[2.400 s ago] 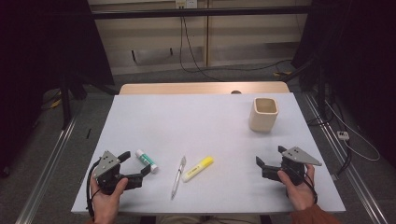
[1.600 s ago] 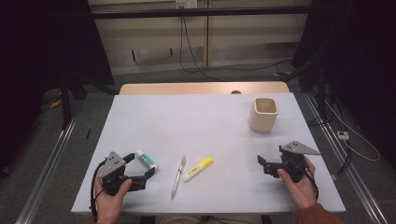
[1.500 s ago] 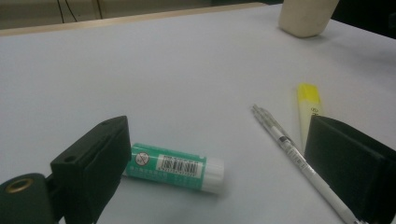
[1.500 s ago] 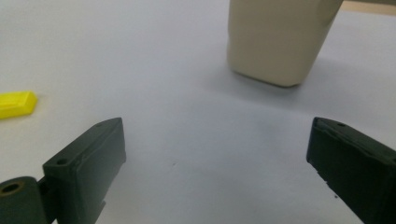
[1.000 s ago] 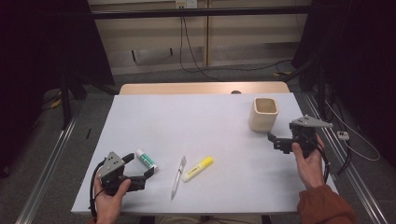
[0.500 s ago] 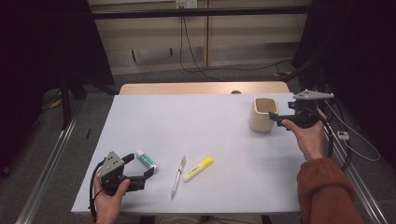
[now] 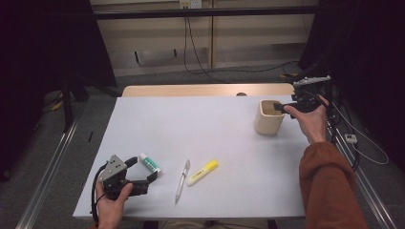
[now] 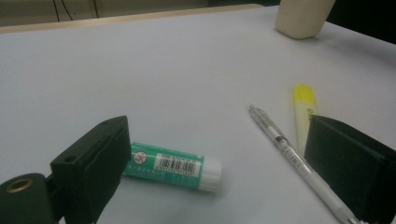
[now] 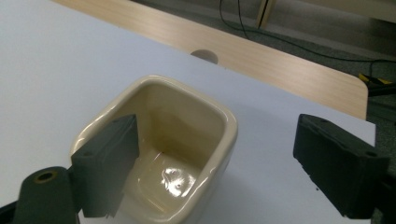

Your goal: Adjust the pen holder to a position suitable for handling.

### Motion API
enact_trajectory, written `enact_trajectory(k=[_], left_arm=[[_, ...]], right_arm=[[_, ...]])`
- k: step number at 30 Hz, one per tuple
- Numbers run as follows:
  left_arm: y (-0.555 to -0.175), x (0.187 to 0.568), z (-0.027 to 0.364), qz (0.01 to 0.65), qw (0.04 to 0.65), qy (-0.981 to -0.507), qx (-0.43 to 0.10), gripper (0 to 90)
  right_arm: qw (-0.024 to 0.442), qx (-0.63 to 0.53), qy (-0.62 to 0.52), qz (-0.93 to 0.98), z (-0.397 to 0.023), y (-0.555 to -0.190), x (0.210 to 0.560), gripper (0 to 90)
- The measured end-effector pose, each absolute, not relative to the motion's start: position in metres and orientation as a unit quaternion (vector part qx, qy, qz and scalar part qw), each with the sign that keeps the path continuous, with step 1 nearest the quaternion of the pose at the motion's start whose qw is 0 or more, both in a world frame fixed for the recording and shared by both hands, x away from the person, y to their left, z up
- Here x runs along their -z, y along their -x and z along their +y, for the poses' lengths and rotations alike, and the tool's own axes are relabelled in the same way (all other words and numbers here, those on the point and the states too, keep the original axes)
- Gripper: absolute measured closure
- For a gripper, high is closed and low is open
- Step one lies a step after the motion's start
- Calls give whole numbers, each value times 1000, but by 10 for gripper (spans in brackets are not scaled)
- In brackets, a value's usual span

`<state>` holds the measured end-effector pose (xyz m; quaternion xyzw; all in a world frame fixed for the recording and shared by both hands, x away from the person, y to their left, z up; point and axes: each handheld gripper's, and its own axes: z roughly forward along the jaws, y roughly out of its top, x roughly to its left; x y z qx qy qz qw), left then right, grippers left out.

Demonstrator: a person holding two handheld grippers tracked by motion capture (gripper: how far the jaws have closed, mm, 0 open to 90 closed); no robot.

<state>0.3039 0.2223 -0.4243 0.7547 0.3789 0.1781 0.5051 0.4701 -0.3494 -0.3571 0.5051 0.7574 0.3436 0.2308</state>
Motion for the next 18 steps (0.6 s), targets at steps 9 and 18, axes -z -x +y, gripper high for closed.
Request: enact_trajectory(k=[9,18], left_arm=[[-305,425,222,376,504,-759,-169,74],[-305,427,220,373,500,-764,-165,75]], right_arm=[[210,-320,-512,770,-348,-495,379,221],[191,-321,-492,787,-354,-505,389,423]])
